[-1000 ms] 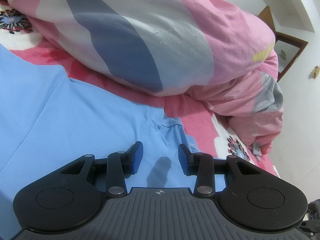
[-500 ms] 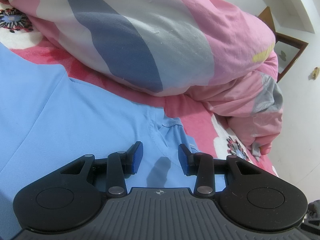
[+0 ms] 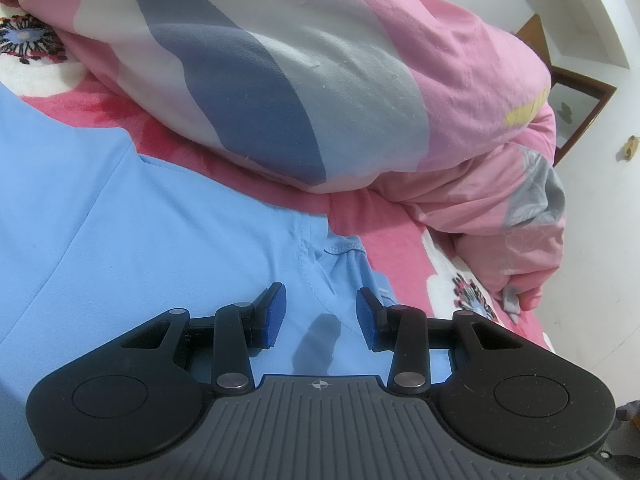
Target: Fold clothes
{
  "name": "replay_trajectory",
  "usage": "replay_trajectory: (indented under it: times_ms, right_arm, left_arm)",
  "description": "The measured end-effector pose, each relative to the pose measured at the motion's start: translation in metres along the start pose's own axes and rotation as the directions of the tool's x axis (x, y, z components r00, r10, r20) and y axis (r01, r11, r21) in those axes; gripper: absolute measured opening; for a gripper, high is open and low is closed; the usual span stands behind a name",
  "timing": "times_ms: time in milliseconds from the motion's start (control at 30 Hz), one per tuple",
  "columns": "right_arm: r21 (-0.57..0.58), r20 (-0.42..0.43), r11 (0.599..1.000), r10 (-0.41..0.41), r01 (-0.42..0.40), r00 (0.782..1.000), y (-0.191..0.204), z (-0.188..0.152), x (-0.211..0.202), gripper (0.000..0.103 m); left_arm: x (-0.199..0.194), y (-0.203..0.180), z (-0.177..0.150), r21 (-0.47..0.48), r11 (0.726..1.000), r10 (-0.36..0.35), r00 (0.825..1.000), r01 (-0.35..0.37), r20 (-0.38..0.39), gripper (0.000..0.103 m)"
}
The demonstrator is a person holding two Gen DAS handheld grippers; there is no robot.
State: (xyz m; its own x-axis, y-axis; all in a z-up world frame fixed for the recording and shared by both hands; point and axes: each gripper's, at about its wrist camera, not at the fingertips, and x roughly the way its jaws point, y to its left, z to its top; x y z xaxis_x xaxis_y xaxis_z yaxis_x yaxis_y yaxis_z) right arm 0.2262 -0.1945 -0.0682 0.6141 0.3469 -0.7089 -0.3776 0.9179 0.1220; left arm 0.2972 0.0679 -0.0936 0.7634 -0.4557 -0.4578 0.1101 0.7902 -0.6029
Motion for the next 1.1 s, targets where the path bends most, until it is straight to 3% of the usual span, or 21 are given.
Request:
replay_trajectory:
  times_ms: [167,300,400,500,600,700,767,900,1100]
  right_arm:
    - [-0.098,0.009,0.995,0.001,-0.001,1.000,0.022,-0.006,-0.011,0.008]
    - [-0.098,0.056,0.994,-0.039,0.044,0.998,0.021,-0.005,-0.025,0.004]
    - [-0.085,0.129,0.988,-0.116,0.127,0.985,0.011,0.001,-0.048,0.004]
    - [-0.043,0.200,0.967,-0.239,0.253,0.950,-0.017,0.011,-0.076,0.004]
    - [-0.005,0.237,0.920,-0.379,0.391,0.895,-0.047,0.020,-0.099,0.004]
    - [-0.007,0.236,0.850,-0.510,0.527,0.827,-0.080,0.025,-0.109,0.004]
    - [-0.015,0.194,0.814,-0.567,0.580,0.801,-0.106,0.024,-0.104,0.004]
    - [-0.085,0.085,0.768,-0.629,0.634,0.773,-0.144,0.012,-0.077,0.004]
    - [-0.062,-0.131,0.766,-0.641,0.639,0.756,-0.190,-0.009,-0.038,0.005]
  left_arm:
    - [0.000,0.000,0.000,-0.001,1.000,0.001,1.000,-0.001,0.001,0.039]
    - [0.000,-0.001,0.000,-0.001,1.000,0.001,1.000,-0.001,0.001,0.039]
    - [0.000,-0.001,0.000,-0.003,1.000,0.002,1.000,-0.002,0.002,0.039]
    - [0.000,-0.001,0.000,-0.003,1.000,0.001,1.000,-0.001,0.002,0.039]
    - [0.000,-0.001,0.000,-0.004,1.000,0.001,1.000,-0.001,0.002,0.039]
    - [0.000,-0.001,0.000,-0.002,1.000,0.002,1.000,-0.002,0.002,0.039]
    - [0.000,-0.001,0.000,0.000,1.000,0.003,1.000,-0.003,0.002,0.039]
    - [-0.001,-0.001,0.000,0.000,1.000,0.003,1.000,-0.003,0.002,0.039]
    - [0.000,-0.001,-0.001,0.001,1.000,0.005,1.000,-0.005,0.003,0.039]
